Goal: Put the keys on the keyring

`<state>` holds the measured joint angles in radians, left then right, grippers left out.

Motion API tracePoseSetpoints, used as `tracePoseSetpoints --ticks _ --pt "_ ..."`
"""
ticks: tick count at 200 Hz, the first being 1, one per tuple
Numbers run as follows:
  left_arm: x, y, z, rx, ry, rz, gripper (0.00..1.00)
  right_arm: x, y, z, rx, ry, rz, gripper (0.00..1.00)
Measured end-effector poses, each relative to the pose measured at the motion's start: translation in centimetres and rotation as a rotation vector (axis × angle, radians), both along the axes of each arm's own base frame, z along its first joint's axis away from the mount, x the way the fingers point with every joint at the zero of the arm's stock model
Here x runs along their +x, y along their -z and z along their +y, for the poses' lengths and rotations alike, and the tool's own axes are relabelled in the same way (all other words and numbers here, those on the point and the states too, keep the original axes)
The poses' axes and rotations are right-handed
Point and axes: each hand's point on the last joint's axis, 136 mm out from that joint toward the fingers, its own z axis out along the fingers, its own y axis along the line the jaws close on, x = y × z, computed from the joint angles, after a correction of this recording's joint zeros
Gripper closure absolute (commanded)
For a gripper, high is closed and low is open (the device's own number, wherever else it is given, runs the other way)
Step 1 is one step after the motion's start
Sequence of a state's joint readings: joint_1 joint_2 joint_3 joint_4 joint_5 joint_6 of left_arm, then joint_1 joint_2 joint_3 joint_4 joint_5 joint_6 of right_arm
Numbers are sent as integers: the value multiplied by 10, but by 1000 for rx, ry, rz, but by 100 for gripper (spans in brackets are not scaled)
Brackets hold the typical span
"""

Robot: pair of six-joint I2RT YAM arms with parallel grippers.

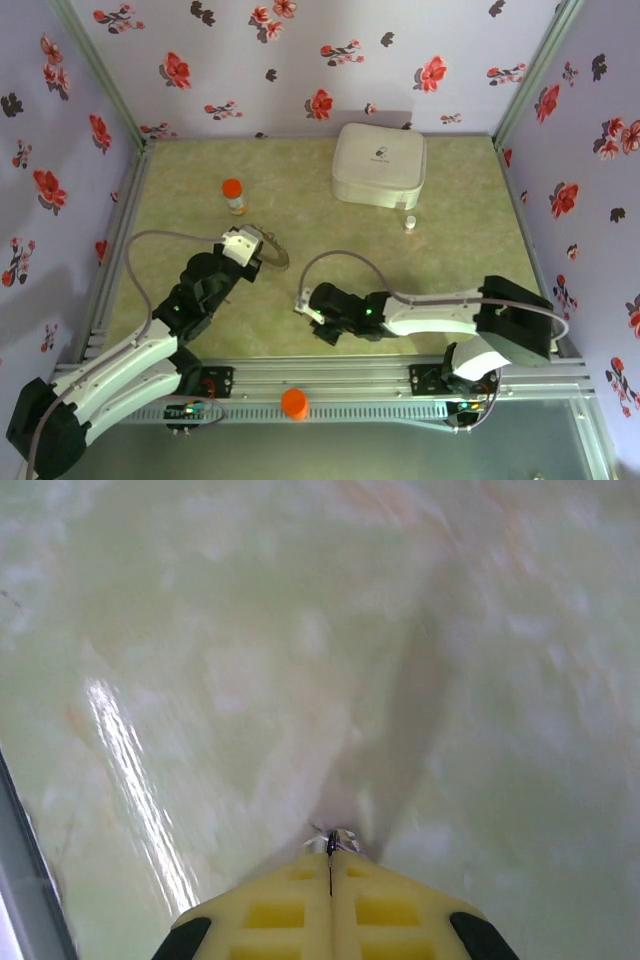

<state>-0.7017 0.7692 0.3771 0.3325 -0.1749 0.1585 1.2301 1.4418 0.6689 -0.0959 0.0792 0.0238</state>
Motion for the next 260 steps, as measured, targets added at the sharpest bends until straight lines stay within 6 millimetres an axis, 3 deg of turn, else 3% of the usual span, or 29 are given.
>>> tracePoseSetpoints --ticks 44,99,136,154,174,188,226,260 --pt "-13 4 -32 -15 188 53 100 22 -2 -41 69 284 89 100" --pt "-26 16 -50 -19 312 107 100 41 3 -63 78 481 167 100" --pt "-22 19 -48 -20 287 118 100 36 7 -61 75 478 204 99" --pt "-18 16 -46 -36 257 110 100 32 10 -55 59 454 220 89" --pt "-15 11 -44 -49 241 93 100 26 12 -45 48 409 249 69" --pt "-14 10 -43 -50 234 91 100 21 14 -41 50 392 280 63" --pt "-15 10 -43 -52 233 92 100 24 -9 -35 144 380 304 61" --pt "-14 16 -40 -44 220 99 100 33 -22 -47 122 354 220 62"
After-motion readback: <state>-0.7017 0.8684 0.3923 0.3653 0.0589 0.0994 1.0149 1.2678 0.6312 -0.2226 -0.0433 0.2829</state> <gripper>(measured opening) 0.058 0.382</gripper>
